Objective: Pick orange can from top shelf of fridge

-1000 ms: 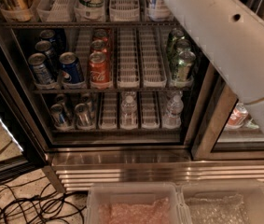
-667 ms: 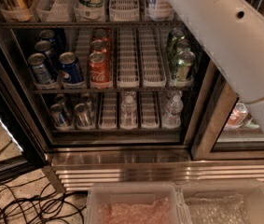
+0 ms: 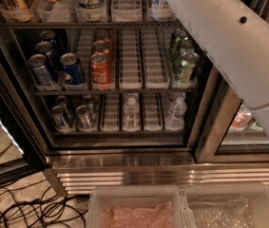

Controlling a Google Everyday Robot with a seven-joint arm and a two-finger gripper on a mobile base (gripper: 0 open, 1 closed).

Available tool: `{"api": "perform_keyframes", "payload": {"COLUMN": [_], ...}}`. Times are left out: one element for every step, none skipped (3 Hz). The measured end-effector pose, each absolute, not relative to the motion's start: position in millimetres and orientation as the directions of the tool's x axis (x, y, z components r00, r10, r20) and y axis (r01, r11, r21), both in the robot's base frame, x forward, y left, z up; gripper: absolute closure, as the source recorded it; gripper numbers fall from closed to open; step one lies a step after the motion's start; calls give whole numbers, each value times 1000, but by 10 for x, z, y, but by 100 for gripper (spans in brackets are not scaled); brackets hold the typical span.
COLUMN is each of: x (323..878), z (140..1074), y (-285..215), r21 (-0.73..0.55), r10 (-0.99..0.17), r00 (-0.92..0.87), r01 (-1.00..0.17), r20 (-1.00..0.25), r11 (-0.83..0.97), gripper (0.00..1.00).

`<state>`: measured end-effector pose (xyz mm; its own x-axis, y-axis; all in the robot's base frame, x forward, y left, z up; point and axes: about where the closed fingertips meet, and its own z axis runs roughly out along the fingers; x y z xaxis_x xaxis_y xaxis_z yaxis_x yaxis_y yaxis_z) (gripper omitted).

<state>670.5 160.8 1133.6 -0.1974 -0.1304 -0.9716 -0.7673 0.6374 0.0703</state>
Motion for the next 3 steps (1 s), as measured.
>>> {"api": "perform_keyframes", "payload": {"x": [6376, 6100, 5964], "z": [11257, 11030, 10790], "y": [1859, 2116, 2142], "r21": [158, 270, 337], "r10": [-72, -9, 36], "r00": [-249, -338, -402], "r01": [-787, -769, -713], "r20": [-966, -941, -915], "r11": [597, 579, 614], "gripper": [100, 100, 100]}}
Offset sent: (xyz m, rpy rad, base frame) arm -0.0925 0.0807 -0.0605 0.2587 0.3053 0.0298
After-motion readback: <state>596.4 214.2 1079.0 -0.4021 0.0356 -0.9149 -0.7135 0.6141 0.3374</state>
